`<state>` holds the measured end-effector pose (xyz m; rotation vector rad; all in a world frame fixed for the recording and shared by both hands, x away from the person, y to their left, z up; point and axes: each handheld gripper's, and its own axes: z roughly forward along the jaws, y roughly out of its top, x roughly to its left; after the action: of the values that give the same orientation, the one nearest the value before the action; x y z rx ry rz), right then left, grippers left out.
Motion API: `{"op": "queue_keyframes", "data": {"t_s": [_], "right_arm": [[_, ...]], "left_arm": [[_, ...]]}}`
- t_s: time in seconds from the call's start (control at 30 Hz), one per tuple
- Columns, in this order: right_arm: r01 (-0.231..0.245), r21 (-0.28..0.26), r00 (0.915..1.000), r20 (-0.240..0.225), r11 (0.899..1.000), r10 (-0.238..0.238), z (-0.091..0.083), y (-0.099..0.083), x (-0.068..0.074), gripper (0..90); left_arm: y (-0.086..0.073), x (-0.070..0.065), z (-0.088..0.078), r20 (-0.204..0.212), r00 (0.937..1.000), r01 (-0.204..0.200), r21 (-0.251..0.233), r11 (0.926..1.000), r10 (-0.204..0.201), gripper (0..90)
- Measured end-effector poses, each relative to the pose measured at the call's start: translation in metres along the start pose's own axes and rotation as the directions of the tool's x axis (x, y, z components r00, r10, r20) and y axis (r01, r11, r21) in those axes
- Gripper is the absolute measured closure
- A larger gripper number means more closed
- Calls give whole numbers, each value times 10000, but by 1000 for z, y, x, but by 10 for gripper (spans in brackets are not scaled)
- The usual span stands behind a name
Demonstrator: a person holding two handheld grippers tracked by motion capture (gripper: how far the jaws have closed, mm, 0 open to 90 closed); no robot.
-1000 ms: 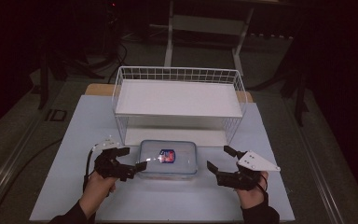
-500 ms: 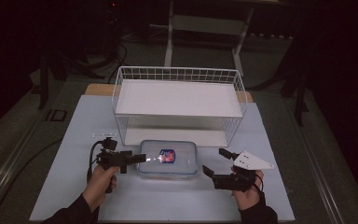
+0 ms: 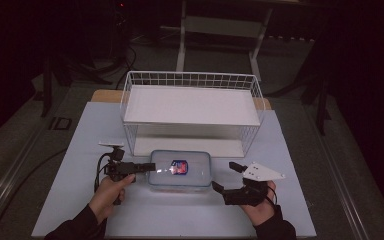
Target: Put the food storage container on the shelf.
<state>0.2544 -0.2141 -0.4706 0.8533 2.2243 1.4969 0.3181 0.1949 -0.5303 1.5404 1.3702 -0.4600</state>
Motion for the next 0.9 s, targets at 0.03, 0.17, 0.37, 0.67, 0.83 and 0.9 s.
{"op": "queue_keyframes", "data": {"t_s": [0.03,0.17,0.37,0.67,0.83,0.9], "right_arm": [[-92,-2,9999,-48,10000,92,0,0,-1,103],[-249,78,9997,-70,9997,249,0,-2,-3,106],[-1062,614,9932,-407,9924,1088,9,-7,-12,154],[-3059,1588,9429,-855,9387,3218,29,-16,-35,201],[-3642,2064,9087,-1349,9082,3951,36,-21,-43,241],[-3784,2115,9010,-1392,9012,4110,37,-22,-44,259]], "left_arm": [[0,1,1,59,10000,44,76,10000,-45,387],[-1,7,2,469,9986,226,213,9995,-236,461],[-1,4,3,334,9994,12,296,9996,-22,466],[-11,-5,2,615,9956,-703,-13,9975,702,514],[-14,-8,1,744,9923,-988,-17,9951,986,533],[-17,-9,0,762,9899,-1199,-54,9928,1199,539]]}}
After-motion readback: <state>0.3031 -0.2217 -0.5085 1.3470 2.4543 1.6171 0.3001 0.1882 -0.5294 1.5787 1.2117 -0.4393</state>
